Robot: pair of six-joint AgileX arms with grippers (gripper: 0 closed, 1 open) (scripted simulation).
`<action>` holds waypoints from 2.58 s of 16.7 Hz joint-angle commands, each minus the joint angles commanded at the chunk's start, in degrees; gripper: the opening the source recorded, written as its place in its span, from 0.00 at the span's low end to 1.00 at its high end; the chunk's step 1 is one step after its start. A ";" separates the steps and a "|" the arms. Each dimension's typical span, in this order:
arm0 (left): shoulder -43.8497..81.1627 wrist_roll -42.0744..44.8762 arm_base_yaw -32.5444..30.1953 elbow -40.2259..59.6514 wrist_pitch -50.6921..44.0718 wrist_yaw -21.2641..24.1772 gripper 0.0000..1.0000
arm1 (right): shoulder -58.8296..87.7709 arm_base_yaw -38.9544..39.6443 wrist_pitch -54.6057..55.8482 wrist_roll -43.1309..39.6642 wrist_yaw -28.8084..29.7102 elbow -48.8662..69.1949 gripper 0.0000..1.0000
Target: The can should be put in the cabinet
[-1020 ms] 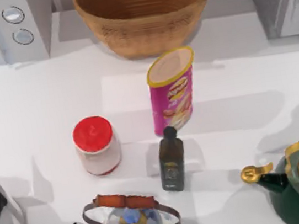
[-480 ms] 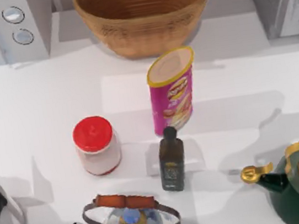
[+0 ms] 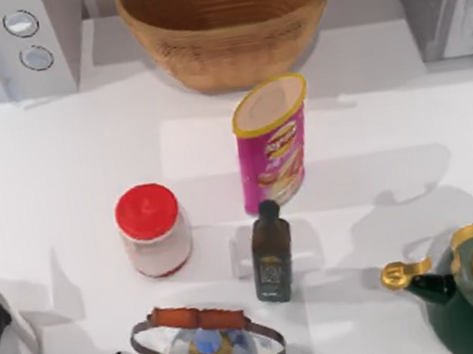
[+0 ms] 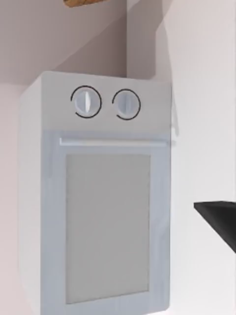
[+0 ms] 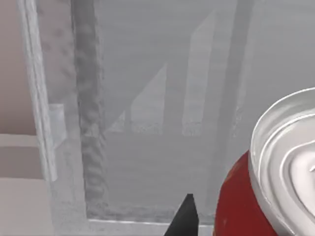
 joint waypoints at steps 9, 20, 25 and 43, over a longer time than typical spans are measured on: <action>0.00 0.00 0.00 0.00 0.00 0.00 1.00 | -39.87 9.32 -10.50 2.03 6.39 -12.60 0.00; 0.00 0.00 0.00 0.00 0.00 0.00 1.00 | -63.21 16.03 -27.04 4.56 15.99 -28.07 0.00; 0.00 0.00 0.00 0.00 0.00 0.00 1.00 | -62.34 15.76 -26.90 4.40 16.10 -26.33 0.00; 0.00 0.00 0.00 0.00 0.00 0.00 1.00 | -11.19 20.60 -47.83 4.81 23.89 36.15 0.00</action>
